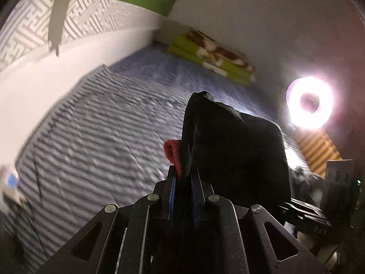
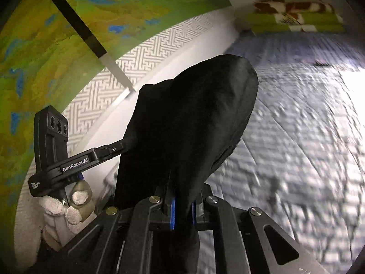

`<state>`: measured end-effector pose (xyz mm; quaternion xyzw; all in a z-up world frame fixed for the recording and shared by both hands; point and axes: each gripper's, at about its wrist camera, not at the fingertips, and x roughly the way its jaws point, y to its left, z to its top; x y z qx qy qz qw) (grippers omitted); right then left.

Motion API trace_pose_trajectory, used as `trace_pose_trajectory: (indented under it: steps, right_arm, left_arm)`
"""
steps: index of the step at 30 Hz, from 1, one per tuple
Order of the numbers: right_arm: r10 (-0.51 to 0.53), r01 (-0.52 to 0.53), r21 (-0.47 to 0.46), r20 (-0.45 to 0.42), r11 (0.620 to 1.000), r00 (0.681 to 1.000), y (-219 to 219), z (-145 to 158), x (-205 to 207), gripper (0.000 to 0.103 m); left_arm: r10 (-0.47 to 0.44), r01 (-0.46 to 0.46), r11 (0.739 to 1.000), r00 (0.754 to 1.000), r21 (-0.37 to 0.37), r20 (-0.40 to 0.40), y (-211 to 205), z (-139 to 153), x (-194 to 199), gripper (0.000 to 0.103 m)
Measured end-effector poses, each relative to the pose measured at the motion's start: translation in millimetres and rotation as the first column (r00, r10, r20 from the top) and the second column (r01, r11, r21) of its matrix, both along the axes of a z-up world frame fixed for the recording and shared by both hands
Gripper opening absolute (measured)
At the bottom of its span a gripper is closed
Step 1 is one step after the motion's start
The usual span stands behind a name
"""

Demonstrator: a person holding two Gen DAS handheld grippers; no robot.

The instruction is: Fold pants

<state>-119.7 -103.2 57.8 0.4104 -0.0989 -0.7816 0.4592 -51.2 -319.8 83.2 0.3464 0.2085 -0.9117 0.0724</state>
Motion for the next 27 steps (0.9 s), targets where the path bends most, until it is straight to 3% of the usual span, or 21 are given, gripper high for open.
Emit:
trace_pose_trajectory:
  steps: [7,11,16,18,20,22,25,27]
  right_arm:
    - [-0.032,0.033,-0.044,0.035,0.998,0.999,-80.9,-32.3,-79.0,0.008]
    - [-0.053,0.053,-0.001,0.048,0.999,0.997,-112.9,-68.6,-118.4,0.008]
    - [-0.058,0.058,0.049,0.013,0.997,0.998,-137.8,-92.8,-152.0,0.008]
    - [-0.065,0.065,0.058,0.013,0.996,0.998,-144.3,-103.6,-165.1,0.009]
    - [-0.081,0.078,0.12,0.023,0.99,0.996,-156.6,-120.6,-181.1,0.018]
    - [-0.092,0.088,0.192,0.01,0.977,0.996,-163.0,-131.3,-186.7,0.026]
    - [-0.091,0.103,0.23,-0.059,0.968,0.994,-157.0,-120.1,-177.4,0.037]
    - [-0.112,0.139,0.224,-0.129,0.965,0.985,-145.4,-105.6,-162.8,0.037]
  left_arm:
    - [0.06,-0.059,0.996,0.998,-0.06,0.019,-86.2,-16.3,-78.2,0.011]
    - [0.086,-0.081,0.994,0.993,-0.066,0.075,-116.3,-55.4,-122.8,0.011]
    - [0.121,-0.115,0.992,0.988,-0.057,0.098,-140.9,-96.1,-163.9,0.011]
    - [0.137,-0.127,0.988,0.985,-0.091,0.109,-145.1,-111.5,-178.0,0.011]
    - [0.169,-0.147,0.98,0.97,-0.135,0.176,-153.2,-138.1,-198.2,0.016]
    - [0.198,-0.171,0.977,0.947,-0.125,0.252,-159.6,-158.6,-205.8,0.023]
    - [0.23,-0.212,0.971,0.952,-0.109,0.203,-165.7,-151.2,-193.6,0.028]
    - [0.209,-0.198,0.975,0.969,-0.098,0.132,-162.0,-129.6,-175.9,0.029]
